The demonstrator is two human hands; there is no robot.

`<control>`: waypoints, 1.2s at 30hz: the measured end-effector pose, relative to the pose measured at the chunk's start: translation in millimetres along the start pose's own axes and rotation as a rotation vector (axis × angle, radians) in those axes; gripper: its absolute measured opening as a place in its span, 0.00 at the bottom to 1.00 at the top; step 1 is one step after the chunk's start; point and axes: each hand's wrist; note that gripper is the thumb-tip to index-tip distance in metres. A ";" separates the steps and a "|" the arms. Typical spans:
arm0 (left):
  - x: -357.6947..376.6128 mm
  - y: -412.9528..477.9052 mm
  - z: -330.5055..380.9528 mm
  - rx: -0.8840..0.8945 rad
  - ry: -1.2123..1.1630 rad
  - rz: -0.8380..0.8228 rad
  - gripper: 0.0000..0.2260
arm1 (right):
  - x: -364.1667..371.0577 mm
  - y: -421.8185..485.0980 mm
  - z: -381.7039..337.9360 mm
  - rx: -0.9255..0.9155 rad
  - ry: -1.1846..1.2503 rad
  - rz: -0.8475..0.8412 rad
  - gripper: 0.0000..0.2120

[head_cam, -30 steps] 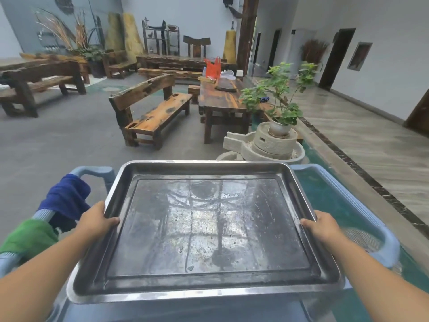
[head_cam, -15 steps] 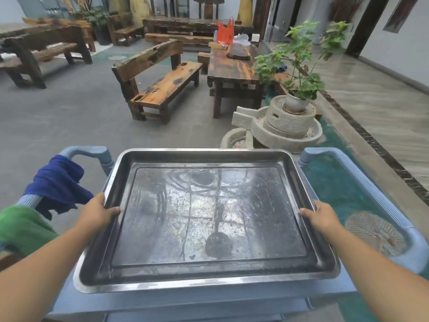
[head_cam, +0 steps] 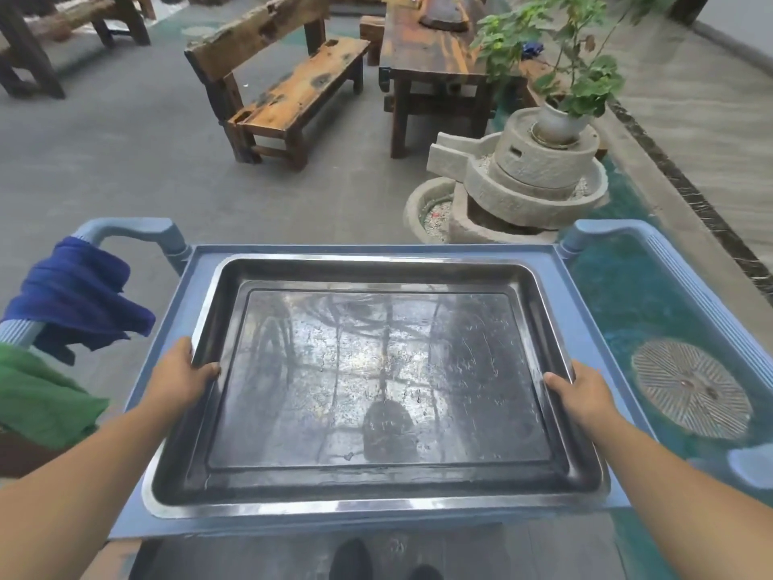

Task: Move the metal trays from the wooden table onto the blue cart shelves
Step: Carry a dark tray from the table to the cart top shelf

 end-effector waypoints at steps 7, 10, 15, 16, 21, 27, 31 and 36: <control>20.8 6.6 -12.7 -0.017 0.034 -0.017 0.16 | 11.1 5.9 -0.1 -0.008 -0.088 0.032 0.07; 22.6 9.4 -13.1 -0.018 0.037 -0.024 0.15 | 12.6 9.5 0.0 -0.011 -0.155 0.035 0.08; 24.9 3.6 -13.3 -0.030 0.057 0.003 0.14 | 14.0 8.0 1.3 -0.003 -0.201 0.046 0.11; 25.1 1.5 -11.5 -0.031 0.073 0.010 0.14 | 14.2 7.2 0.5 -0.003 -0.222 0.056 0.13; 21.8 -12.1 0.5 0.091 0.196 0.076 0.27 | 14.6 -3.1 -7.6 -0.063 -0.253 0.144 0.21; 22.2 -45.1 20.4 0.273 0.292 0.094 0.31 | 10.3 -27.2 -18.3 -0.278 -0.281 0.191 0.25; 30.4 -80.4 35.3 0.396 0.193 -0.036 0.33 | 13.8 -56.2 -33.9 -0.390 -0.339 -0.038 0.30; 41.4 -128.1 36.3 0.609 0.249 -0.281 0.38 | 19.5 -96.8 -42.3 -0.288 -0.349 -0.432 0.46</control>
Point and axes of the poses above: each hand's wrist, its own y-axis towards the middle knuckle, its own x-axis out of the palm, z = x × y, and after that the axes turned 3 degrees about y, right-handed
